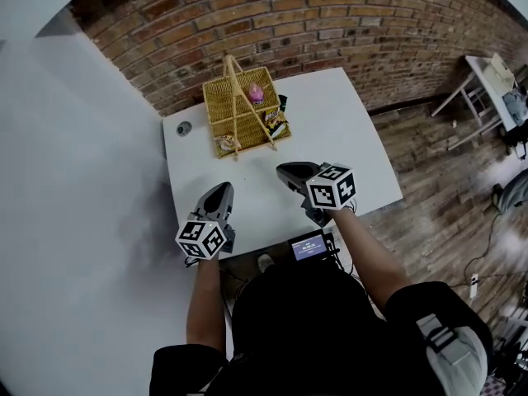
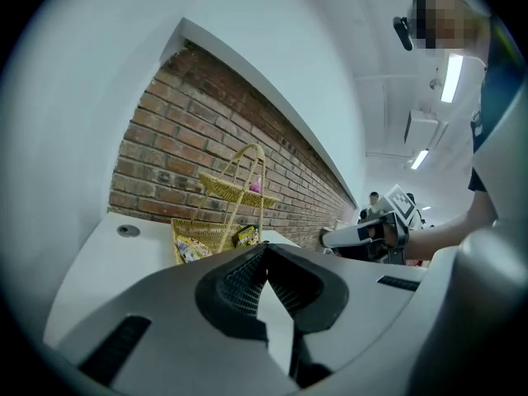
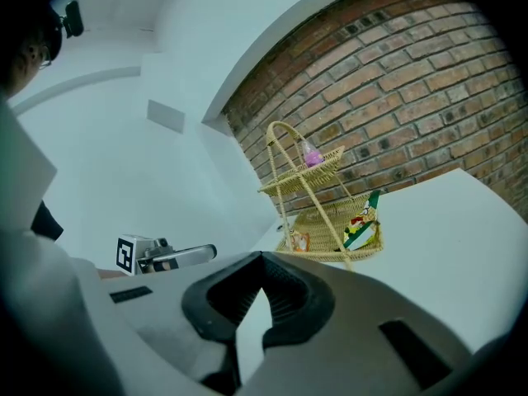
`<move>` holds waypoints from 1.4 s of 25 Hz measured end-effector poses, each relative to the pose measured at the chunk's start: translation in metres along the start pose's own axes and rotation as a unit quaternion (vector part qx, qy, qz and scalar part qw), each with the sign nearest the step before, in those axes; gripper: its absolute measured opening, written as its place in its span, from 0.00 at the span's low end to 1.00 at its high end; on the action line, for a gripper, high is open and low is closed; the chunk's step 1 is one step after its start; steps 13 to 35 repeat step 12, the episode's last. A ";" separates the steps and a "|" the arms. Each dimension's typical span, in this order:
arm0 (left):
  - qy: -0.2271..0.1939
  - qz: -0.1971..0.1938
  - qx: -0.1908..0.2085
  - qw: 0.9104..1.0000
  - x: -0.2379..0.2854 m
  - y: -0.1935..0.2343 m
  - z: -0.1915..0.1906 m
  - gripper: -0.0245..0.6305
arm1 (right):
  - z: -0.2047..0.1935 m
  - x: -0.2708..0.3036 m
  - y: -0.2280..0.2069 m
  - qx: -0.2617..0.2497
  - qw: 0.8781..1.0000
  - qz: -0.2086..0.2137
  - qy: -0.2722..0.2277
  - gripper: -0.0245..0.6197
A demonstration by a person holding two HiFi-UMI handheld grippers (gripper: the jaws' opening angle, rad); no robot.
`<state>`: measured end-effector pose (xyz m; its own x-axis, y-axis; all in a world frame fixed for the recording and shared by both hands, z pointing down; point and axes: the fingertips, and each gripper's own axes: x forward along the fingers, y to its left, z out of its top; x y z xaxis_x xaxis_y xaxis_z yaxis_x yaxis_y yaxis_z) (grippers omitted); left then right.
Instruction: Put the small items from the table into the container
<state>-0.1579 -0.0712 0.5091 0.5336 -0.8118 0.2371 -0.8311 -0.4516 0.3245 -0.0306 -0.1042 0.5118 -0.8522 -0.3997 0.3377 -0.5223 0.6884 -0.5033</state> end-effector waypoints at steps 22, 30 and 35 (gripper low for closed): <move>-0.002 -0.004 0.002 1.000 0.000 -0.001 0.000 0.05 | 0.000 -0.001 -0.001 -0.005 1.000 -0.006 -0.002 0.06; -0.002 -0.004 0.002 1.000 0.000 -0.001 0.000 0.05 | 0.000 -0.001 -0.001 -0.005 1.000 -0.006 -0.002 0.06; -0.002 -0.004 0.002 1.000 0.000 -0.001 0.000 0.05 | 0.000 -0.001 -0.001 -0.005 1.000 -0.006 -0.002 0.06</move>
